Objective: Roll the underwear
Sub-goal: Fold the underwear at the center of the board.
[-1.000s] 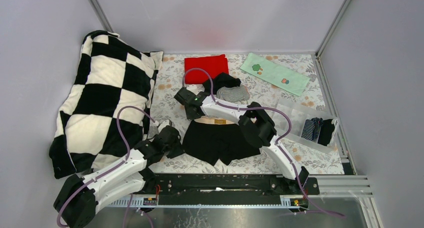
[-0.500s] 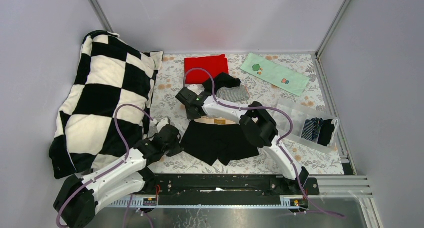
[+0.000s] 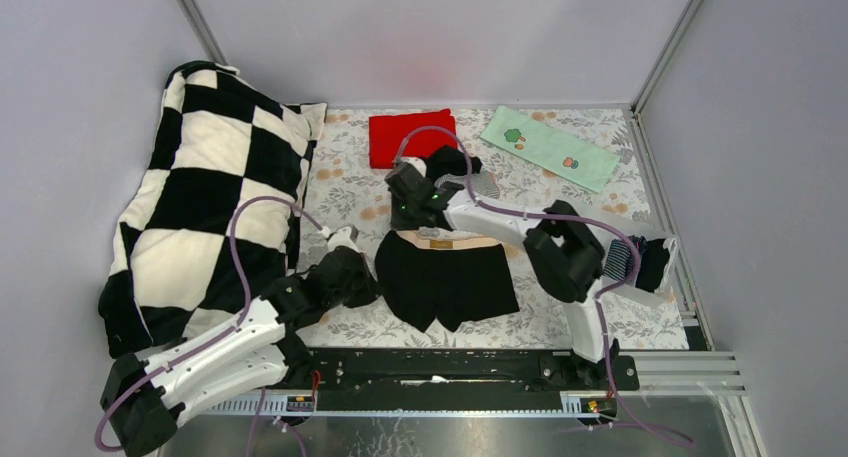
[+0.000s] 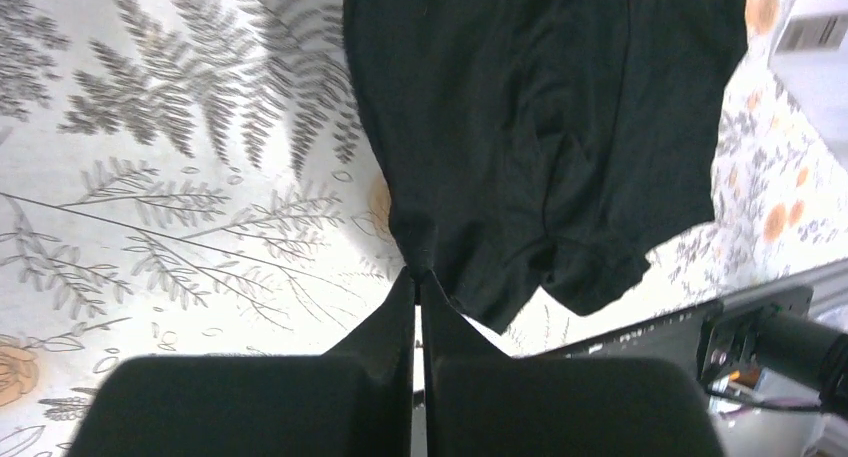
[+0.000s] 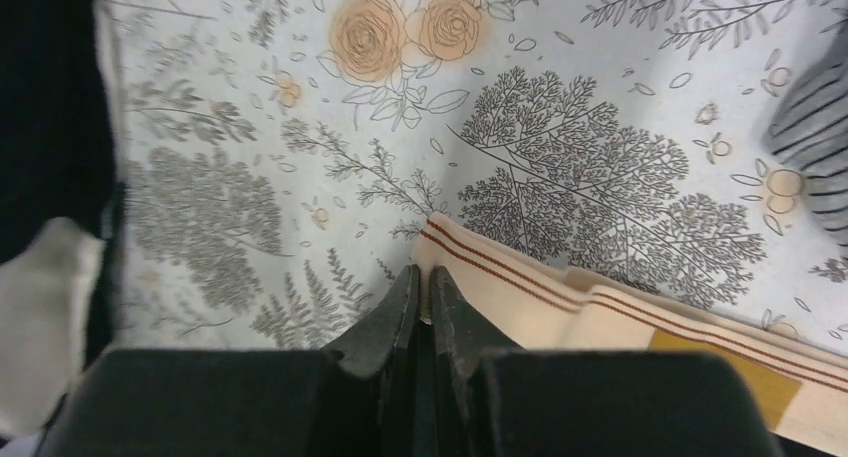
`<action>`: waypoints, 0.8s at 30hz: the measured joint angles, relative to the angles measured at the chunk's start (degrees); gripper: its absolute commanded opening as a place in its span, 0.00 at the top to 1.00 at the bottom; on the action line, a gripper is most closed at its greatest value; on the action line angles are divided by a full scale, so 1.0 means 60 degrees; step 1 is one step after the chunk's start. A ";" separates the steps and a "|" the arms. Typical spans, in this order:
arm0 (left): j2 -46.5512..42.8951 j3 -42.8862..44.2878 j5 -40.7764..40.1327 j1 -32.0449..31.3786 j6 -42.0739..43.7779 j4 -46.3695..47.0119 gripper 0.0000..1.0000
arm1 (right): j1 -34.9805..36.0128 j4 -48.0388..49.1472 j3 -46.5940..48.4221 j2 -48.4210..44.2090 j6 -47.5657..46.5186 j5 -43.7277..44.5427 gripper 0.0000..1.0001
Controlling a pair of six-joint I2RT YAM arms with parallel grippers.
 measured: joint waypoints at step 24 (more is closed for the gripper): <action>0.4182 0.2473 -0.0736 -0.3843 0.0648 0.1464 1.00 | -0.1756 0.1596 -0.4313 -0.3748 0.0444 -0.1075 1.00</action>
